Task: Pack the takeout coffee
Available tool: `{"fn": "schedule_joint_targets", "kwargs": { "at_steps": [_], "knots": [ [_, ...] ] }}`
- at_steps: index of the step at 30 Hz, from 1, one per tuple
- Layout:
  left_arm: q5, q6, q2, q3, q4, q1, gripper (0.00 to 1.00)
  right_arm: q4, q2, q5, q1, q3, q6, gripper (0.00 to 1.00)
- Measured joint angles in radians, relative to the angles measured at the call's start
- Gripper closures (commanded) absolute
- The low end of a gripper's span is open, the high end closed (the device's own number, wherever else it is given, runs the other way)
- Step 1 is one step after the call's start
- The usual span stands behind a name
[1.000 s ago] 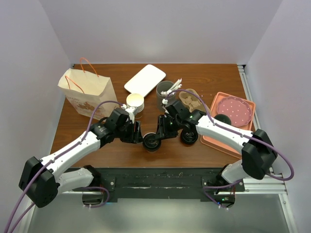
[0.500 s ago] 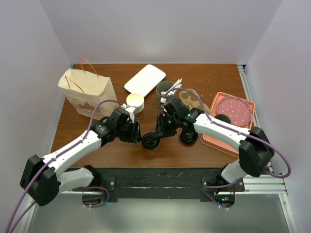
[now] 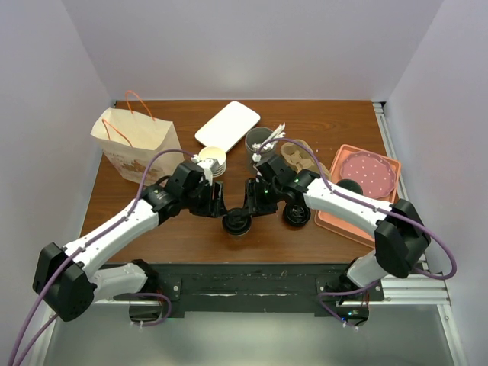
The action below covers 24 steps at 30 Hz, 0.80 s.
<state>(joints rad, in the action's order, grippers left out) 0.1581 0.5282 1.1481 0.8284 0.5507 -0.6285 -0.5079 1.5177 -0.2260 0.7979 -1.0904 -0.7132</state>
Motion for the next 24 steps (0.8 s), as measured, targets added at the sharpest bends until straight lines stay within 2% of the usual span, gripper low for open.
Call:
{"fn": "schedule_joint_targets", "kwargs": {
  "at_steps": [5, 16, 24],
  "knots": [
    [0.024, 0.001, 0.0, 0.045, -0.006, 0.0, 0.39, -0.001, 0.0, -0.001, 0.0, 0.0, -0.001, 0.46],
    [0.1, 0.002, 0.027, 0.006, -0.05, 0.0, 0.46, 0.002, -0.01, -0.005, 0.0, -0.01, -0.015, 0.46],
    [0.125, 0.006, 0.053, -0.043, -0.097, 0.0, 0.47, 0.07, -0.066, -0.041, 0.0, 0.095, -0.071, 0.45]
  ]
}}
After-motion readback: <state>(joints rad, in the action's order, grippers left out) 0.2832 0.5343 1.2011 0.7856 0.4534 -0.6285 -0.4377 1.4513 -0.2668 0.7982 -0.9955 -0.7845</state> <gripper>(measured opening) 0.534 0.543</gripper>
